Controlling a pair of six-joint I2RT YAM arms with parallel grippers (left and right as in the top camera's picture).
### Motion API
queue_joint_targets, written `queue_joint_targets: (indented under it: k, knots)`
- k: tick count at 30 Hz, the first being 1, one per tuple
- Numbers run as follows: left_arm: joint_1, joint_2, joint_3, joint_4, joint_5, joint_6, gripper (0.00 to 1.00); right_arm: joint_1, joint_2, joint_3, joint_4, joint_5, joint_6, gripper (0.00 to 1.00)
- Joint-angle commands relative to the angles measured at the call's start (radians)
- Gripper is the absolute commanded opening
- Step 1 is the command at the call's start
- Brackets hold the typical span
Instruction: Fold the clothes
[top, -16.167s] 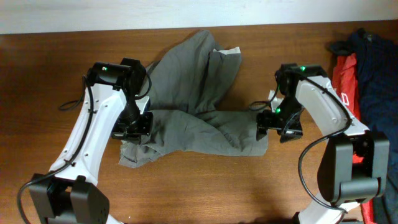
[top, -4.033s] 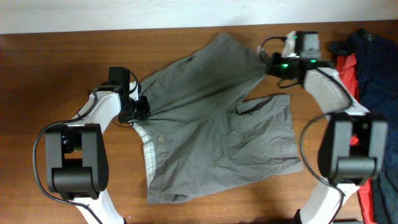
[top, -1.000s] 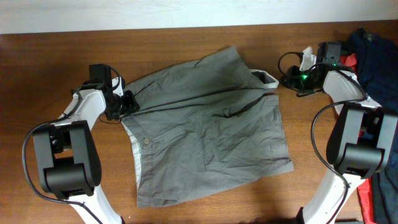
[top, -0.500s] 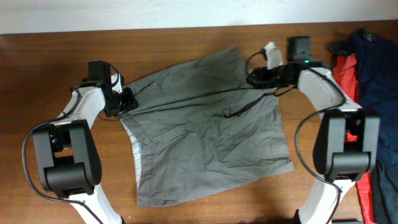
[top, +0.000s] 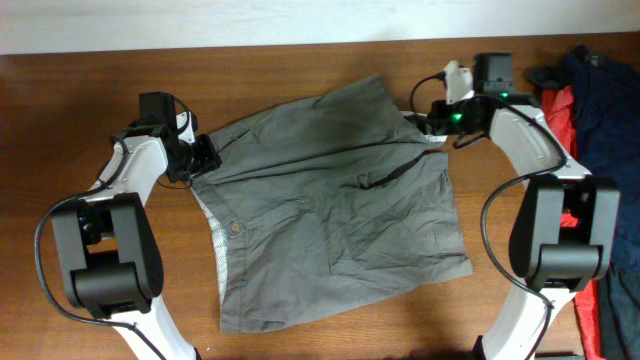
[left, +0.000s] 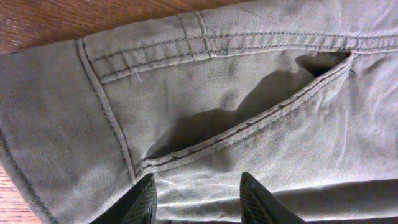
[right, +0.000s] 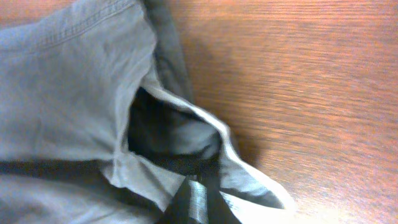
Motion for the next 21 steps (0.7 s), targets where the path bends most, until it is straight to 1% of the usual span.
queue_joint_targets:
  k: [1, 2, 4, 7, 11, 15, 16, 17, 18, 19, 20, 21]
  knots:
    - [0.008, 0.016, 0.014, 0.013, -0.009, 0.014, 0.44, 0.003, -0.019, 0.023, 0.0, -0.084, -0.053, 0.46]
    - [0.008, 0.016, 0.014, 0.018, -0.009, 0.014, 0.44, 0.008, -0.018, 0.023, 0.0, -0.091, -0.066, 0.59]
    - [0.008, 0.016, 0.016, 0.022, -0.003, 0.014, 0.44, 0.016, -0.011, 0.023, 0.003, -0.089, -0.077, 0.66]
    - [0.008, 0.016, 0.02, 0.021, 0.015, 0.014, 0.43, 0.029, 0.016, 0.023, 0.006, -0.089, -0.079, 0.68]
    - [0.008, 0.016, 0.024, 0.02, 0.022, 0.014, 0.43, 0.043, 0.051, 0.022, 0.008, -0.089, -0.079, 0.68]
    - [0.008, 0.016, 0.024, 0.019, 0.025, 0.014, 0.44, 0.055, 0.073, 0.021, 0.006, -0.093, -0.079, 0.64]
    - [0.008, 0.016, 0.024, 0.019, 0.025, 0.014, 0.43, 0.056, 0.074, 0.021, 0.001, -0.093, -0.078, 0.6]
    - [0.008, 0.016, 0.024, 0.019, 0.026, 0.013, 0.43, 0.058, 0.074, 0.021, -0.004, -0.1, -0.079, 0.52]
    - [0.008, 0.016, 0.024, 0.019, 0.025, 0.013, 0.43, 0.06, 0.074, 0.021, -0.01, -0.103, -0.078, 0.41]
    - [0.008, 0.016, 0.024, 0.019, 0.026, 0.013, 0.44, 0.061, 0.074, 0.021, -0.013, -0.104, -0.078, 0.2]
    - [0.008, 0.016, 0.024, 0.019, 0.025, 0.013, 0.43, 0.061, 0.074, 0.023, -0.012, -0.104, -0.078, 0.05]
    - [0.008, 0.016, 0.025, 0.019, 0.025, 0.013, 0.43, 0.061, 0.074, 0.029, -0.013, -0.104, -0.078, 0.04]
